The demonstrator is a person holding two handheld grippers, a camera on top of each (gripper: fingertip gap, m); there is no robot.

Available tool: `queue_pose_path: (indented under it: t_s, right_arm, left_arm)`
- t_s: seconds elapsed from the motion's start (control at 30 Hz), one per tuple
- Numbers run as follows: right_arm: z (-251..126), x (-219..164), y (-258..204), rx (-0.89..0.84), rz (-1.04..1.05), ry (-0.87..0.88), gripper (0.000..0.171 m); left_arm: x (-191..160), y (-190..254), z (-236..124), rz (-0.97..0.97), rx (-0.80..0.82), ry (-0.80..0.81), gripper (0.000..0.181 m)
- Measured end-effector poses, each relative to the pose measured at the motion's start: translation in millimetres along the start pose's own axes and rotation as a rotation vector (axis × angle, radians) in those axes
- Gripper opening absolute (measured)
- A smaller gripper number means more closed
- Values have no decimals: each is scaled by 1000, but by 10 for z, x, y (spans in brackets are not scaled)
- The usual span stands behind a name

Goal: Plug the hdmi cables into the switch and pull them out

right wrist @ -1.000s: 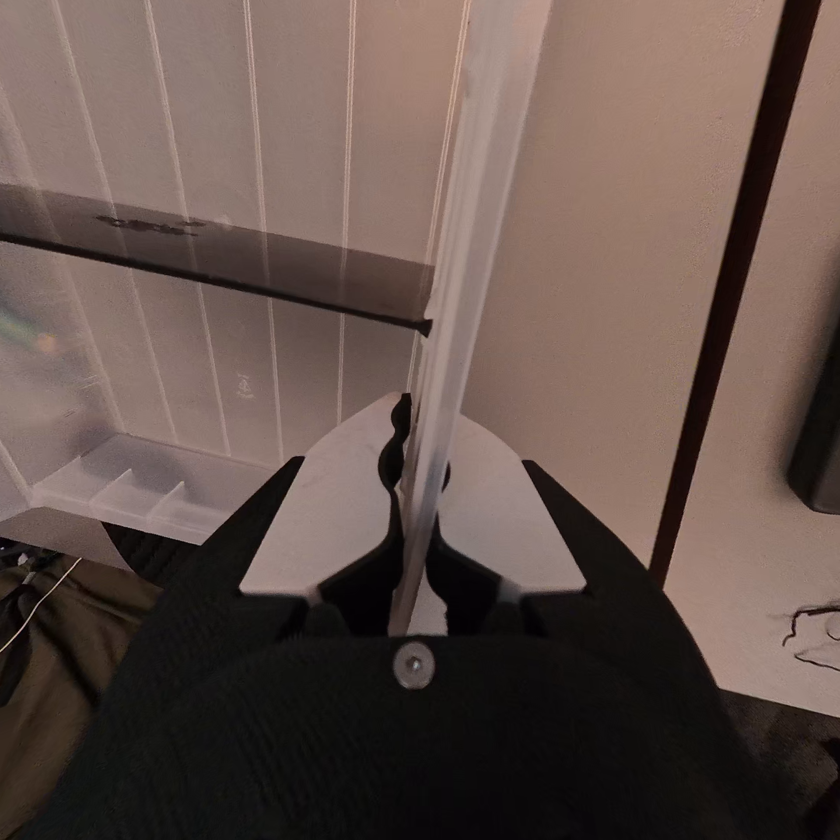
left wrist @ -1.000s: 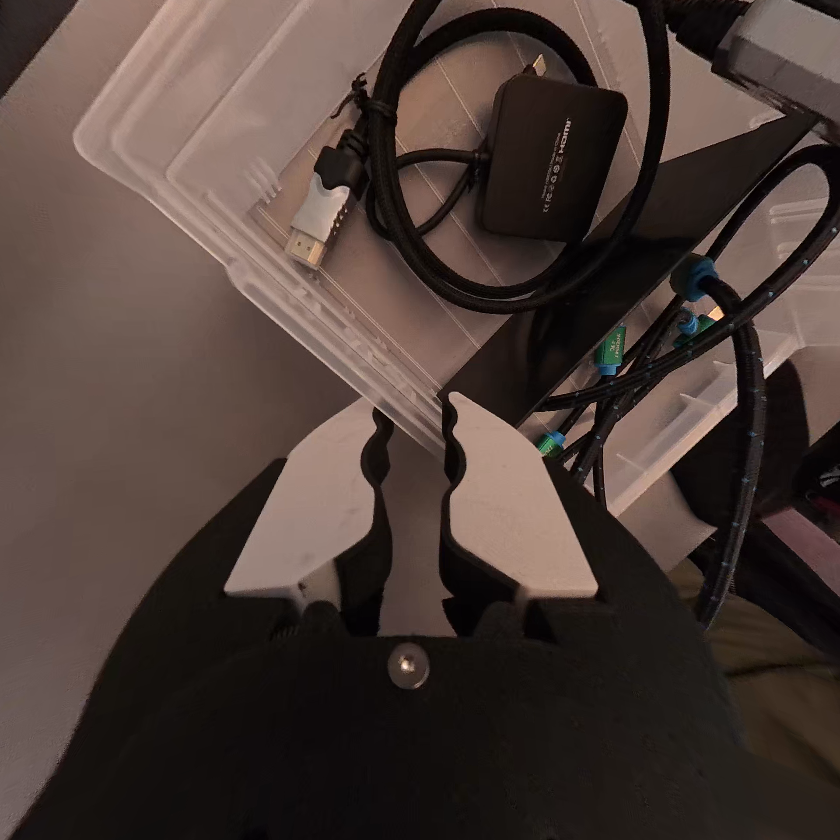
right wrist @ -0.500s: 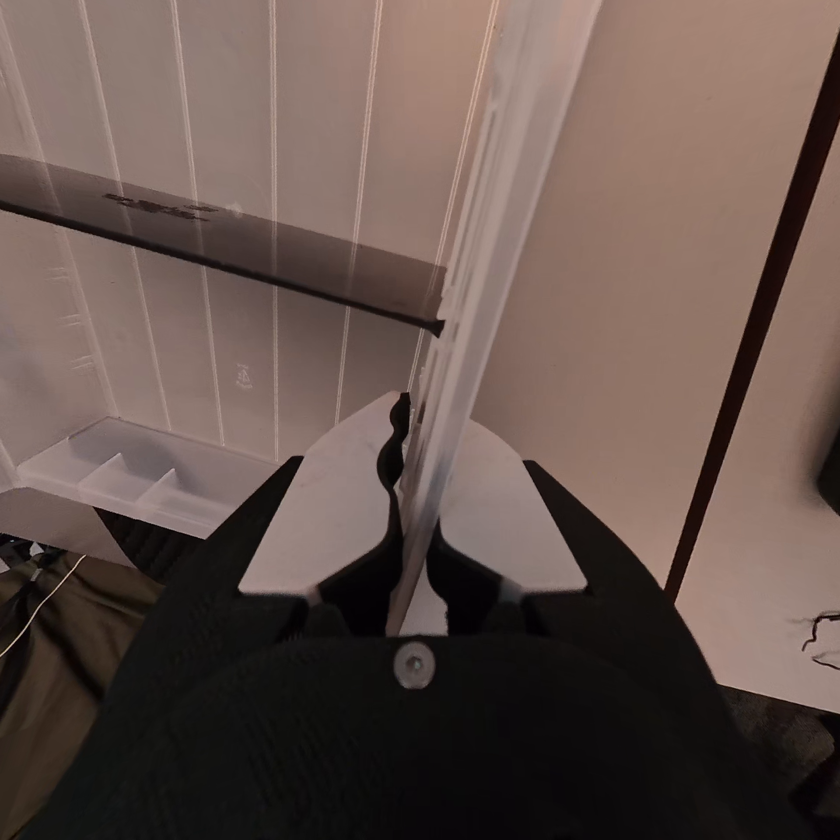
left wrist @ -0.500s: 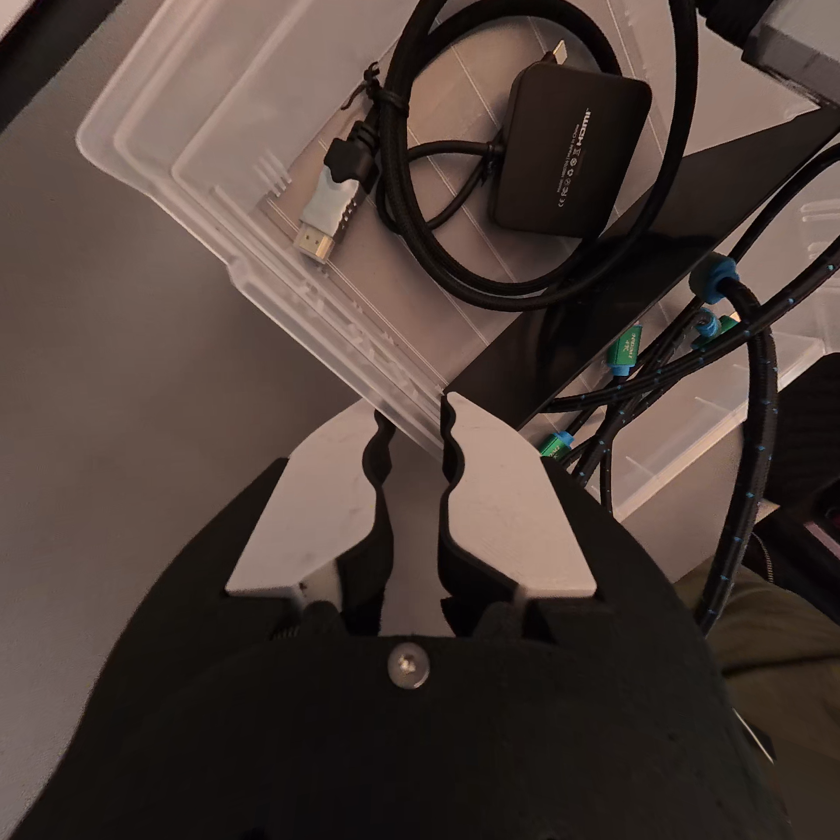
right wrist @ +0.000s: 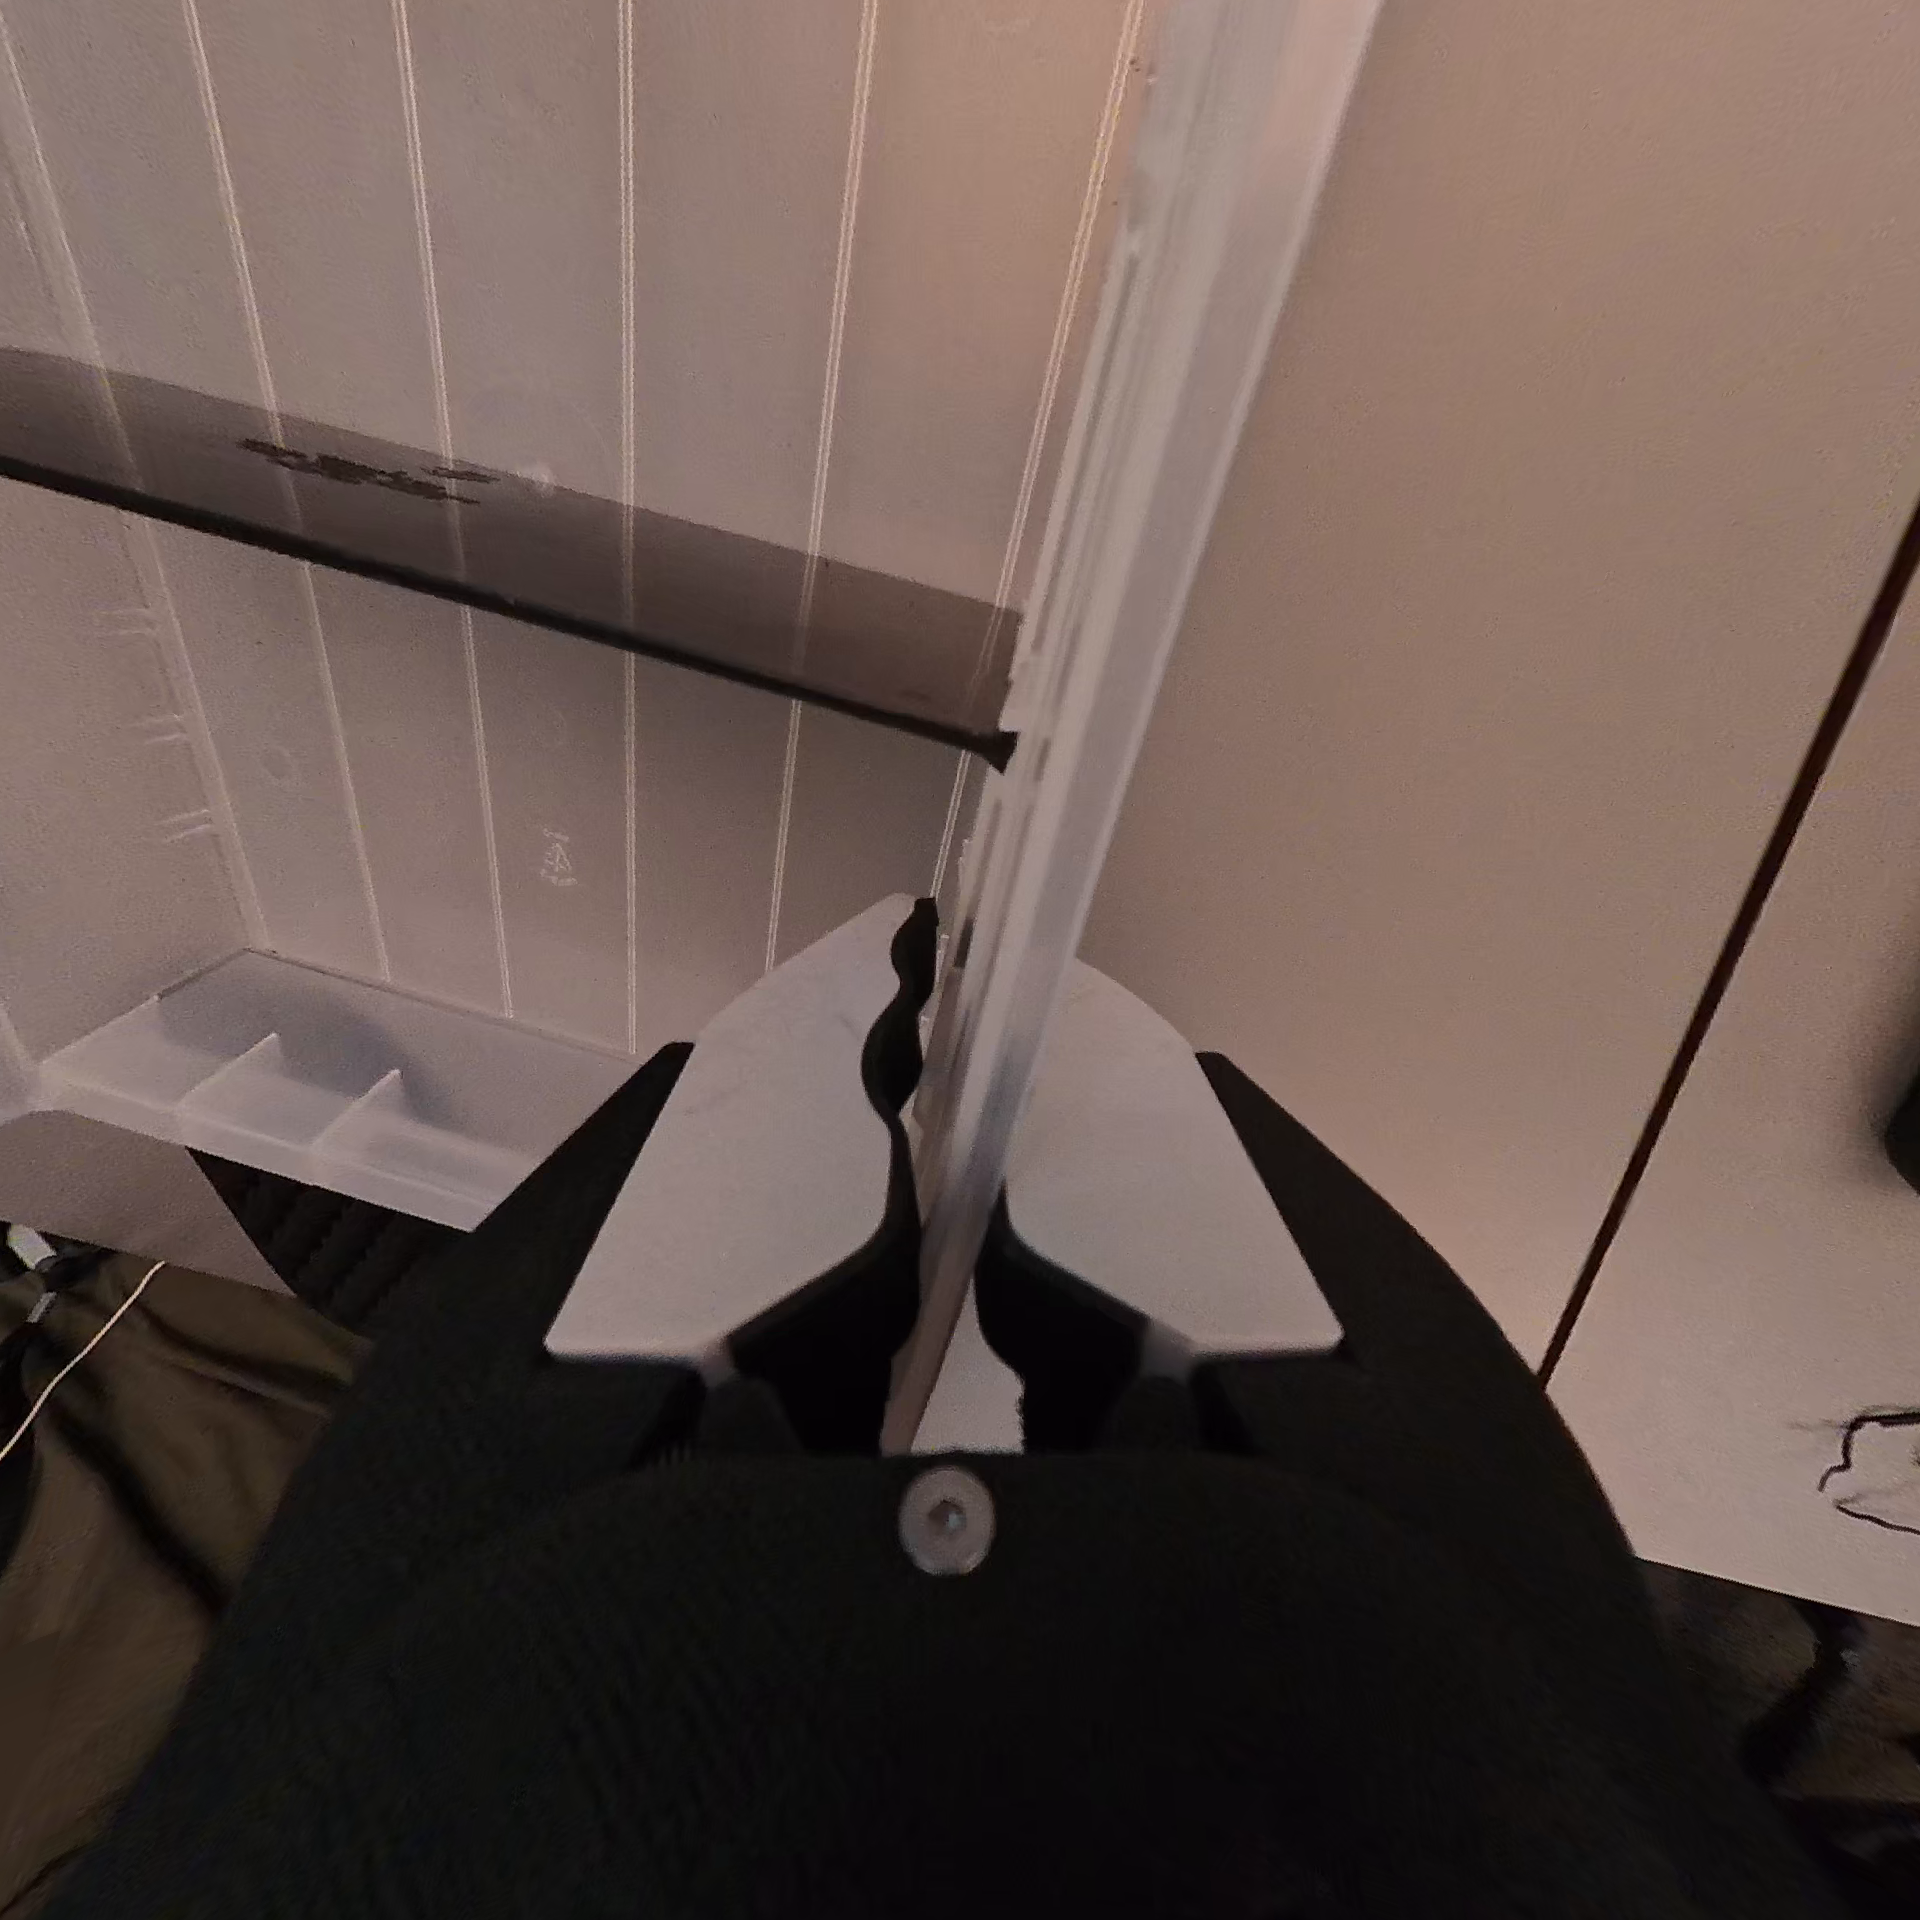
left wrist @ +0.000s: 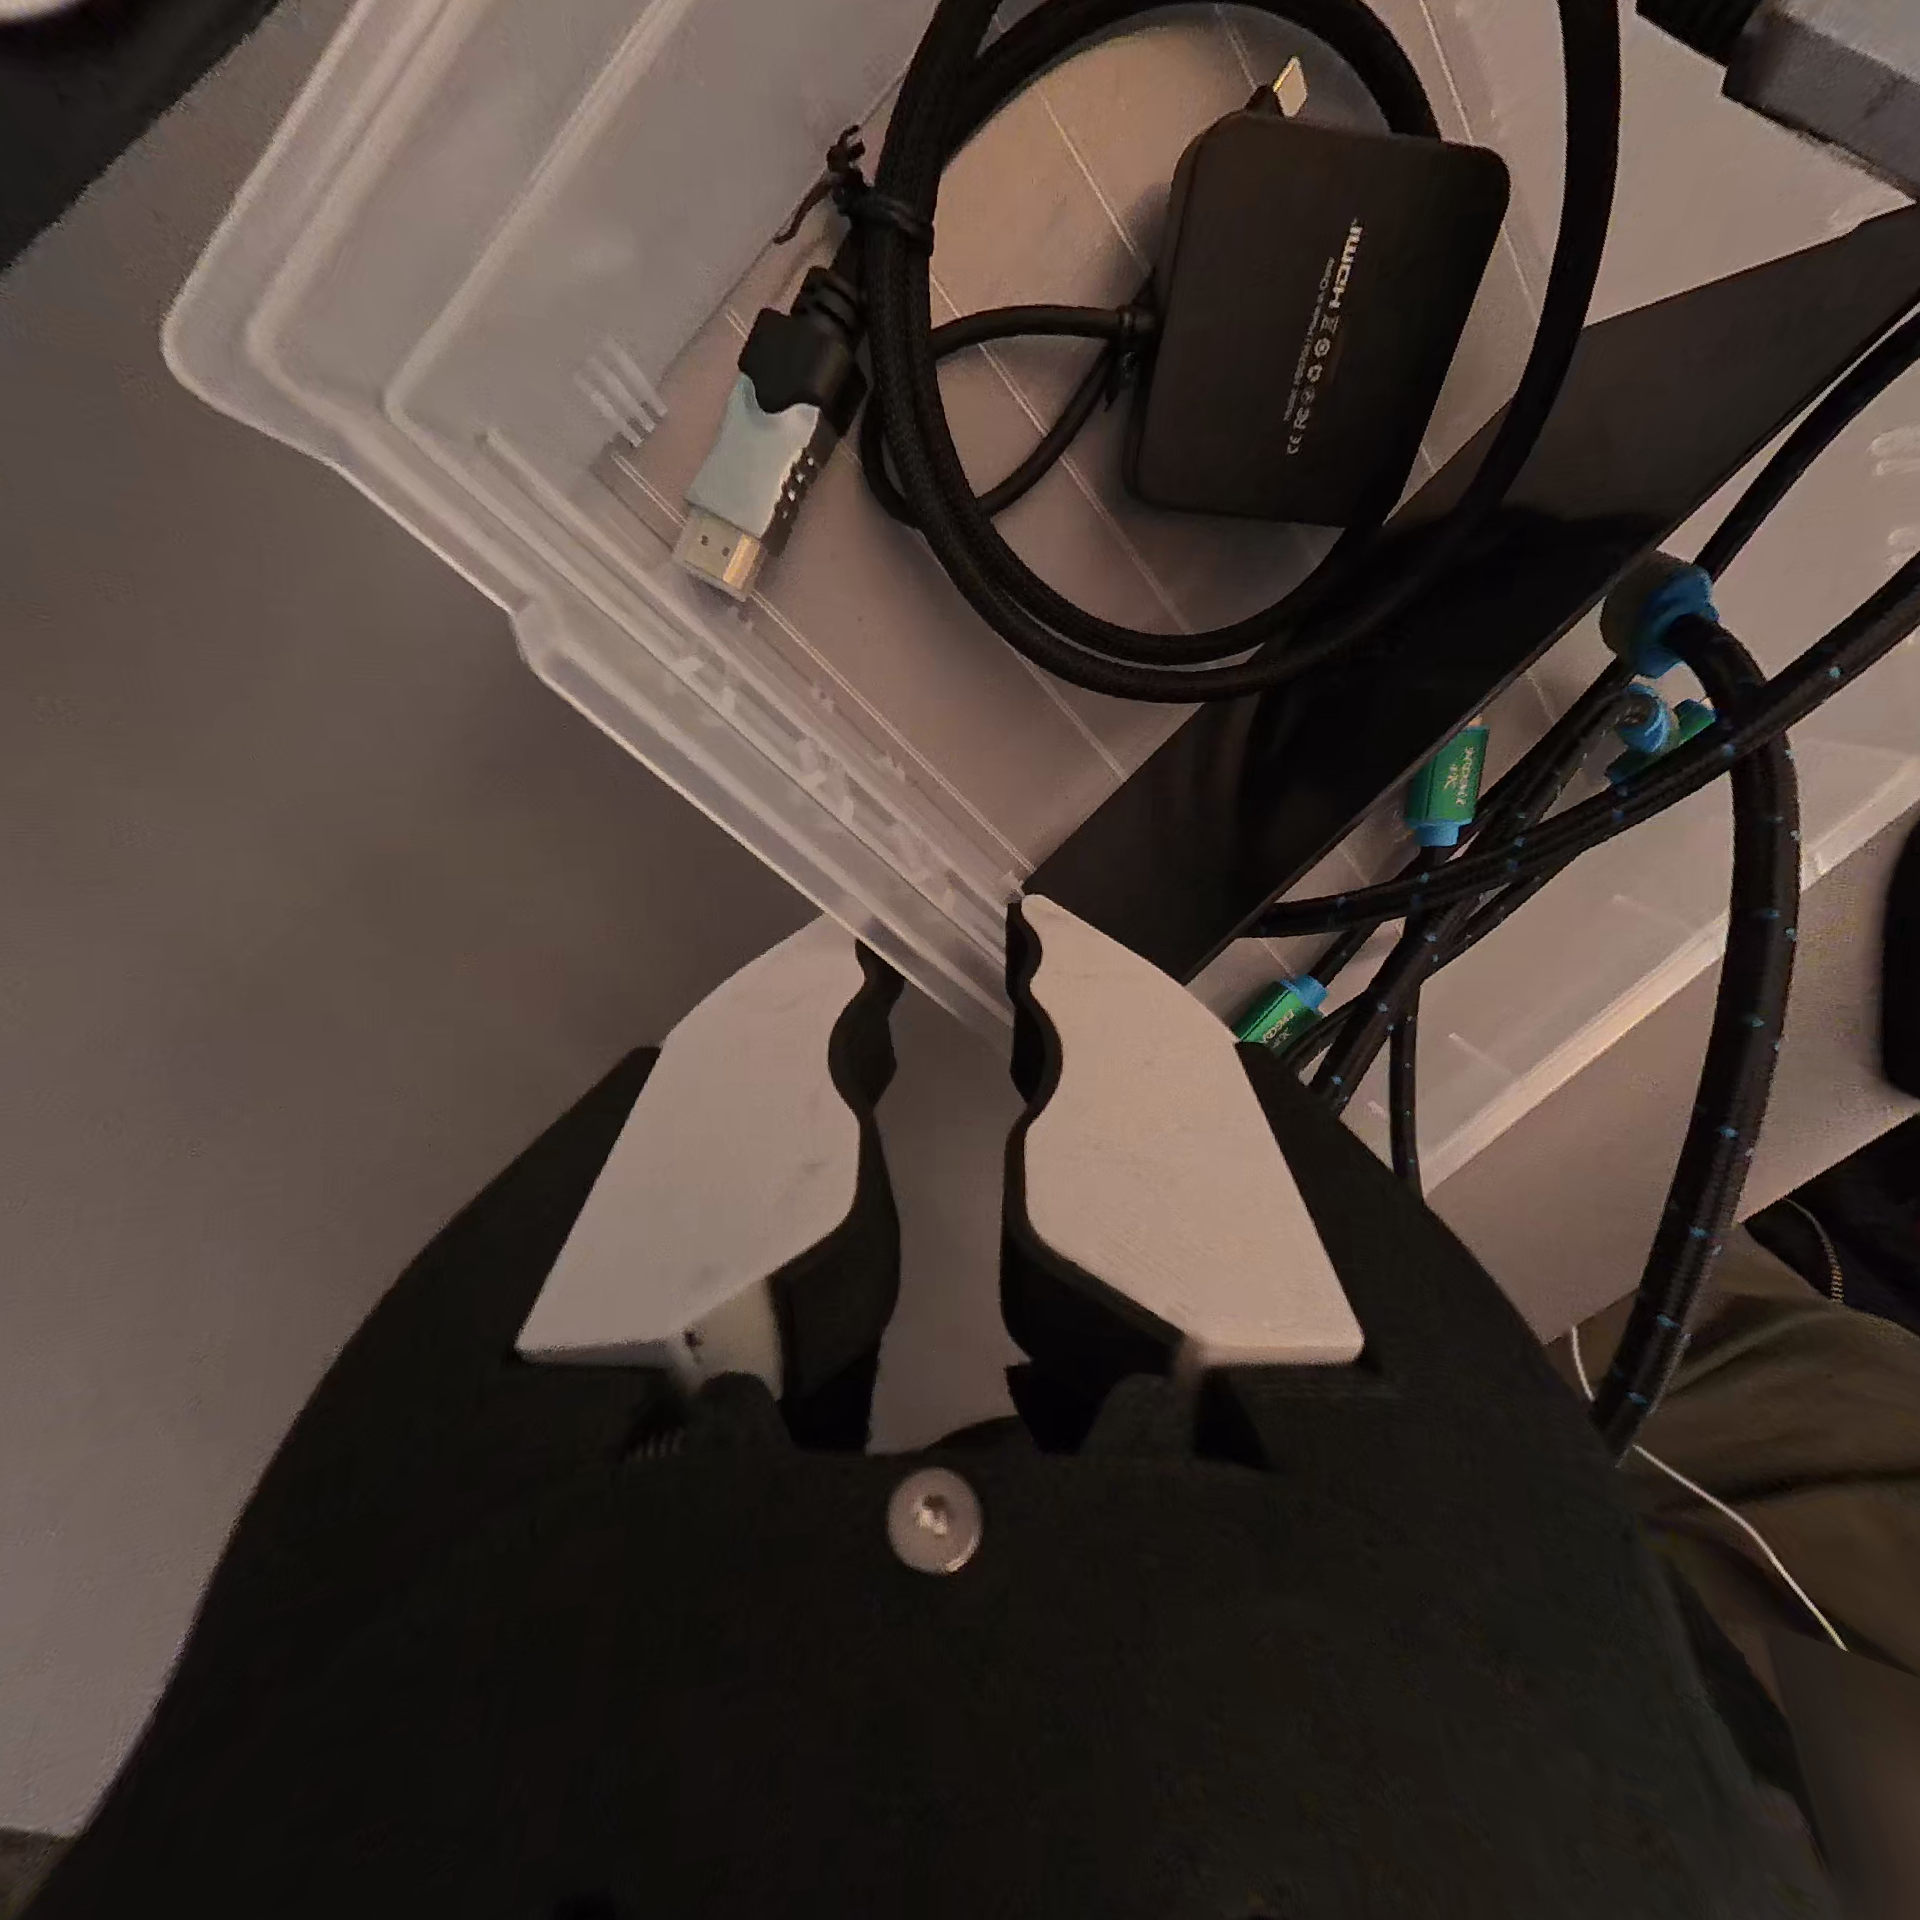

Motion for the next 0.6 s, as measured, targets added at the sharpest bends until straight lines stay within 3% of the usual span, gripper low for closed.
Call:
queue_pose_path:
  t_s: [0.27, 0.6]
  right_arm:
    - [101, 105, -164, -24, -80, -16, 5]
    - [247, 282, -466, -59, -178, -52, 4]
  left_arm:
    - [-440, -603, -309, -67, 42, 10, 19]
    - [-1186, -1542, -820, -164, 207, -29, 17]
Point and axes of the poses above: each gripper's, where its closed fingertips meet, z out along the fingers, x out of its top, y = z × x across the jaws, the point moved 3 cm from there along -z, back along the fingers, and after that the axes turned 13 degrees about y, right-handed, at the moved point
